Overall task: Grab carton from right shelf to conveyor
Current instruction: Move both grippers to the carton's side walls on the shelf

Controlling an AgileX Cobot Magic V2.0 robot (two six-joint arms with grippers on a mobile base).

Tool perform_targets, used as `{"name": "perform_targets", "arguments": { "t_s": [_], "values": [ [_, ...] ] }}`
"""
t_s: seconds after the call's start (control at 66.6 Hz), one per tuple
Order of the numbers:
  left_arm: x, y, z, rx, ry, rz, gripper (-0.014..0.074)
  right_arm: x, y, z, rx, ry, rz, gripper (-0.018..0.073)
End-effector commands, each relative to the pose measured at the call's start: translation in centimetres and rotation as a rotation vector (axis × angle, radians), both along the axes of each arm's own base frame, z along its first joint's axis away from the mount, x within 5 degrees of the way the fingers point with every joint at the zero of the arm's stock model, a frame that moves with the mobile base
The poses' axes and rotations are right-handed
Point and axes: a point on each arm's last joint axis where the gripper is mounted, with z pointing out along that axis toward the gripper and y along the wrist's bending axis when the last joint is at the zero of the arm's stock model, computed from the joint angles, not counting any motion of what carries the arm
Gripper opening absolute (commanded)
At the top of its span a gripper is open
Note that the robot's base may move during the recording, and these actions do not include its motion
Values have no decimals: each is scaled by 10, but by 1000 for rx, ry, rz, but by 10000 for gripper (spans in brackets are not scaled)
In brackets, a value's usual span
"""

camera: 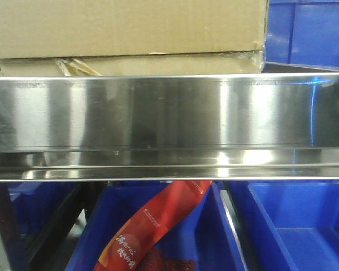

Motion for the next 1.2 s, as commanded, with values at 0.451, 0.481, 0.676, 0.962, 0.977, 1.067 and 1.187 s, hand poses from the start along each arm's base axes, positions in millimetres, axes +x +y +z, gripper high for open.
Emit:
{"name": "perform_targets", "arguments": {
  "t_s": [0.451,0.481,0.676,0.962,0.977,1.067,1.187],
  "values": [
    [-1,0,3,-2,-24,-1,-10,-1,0,2,-4,-22,-1,-67],
    [-1,0,3,-2,-32,-2,-10,-1,0,2,-4,-22,-1,-67],
    [-1,-1,9,3,-96,-8,-10,-1,0,2,-4,-29,-2,-67],
    [-6,-1,30,34,-171,-8,0,-2,-2,18,96,-189,-19,-69],
    [-7,-1,36,44,-180,-6,4,-2,-2,21,106,-197,-18,-69],
    [-15,-1,60,107,-174,19,59,-8,-1,46,119,-198,2,-69],
    [-24,1,100,125,-181,44,213,-21,2,86,107,-147,41,-56]
  ]
}}
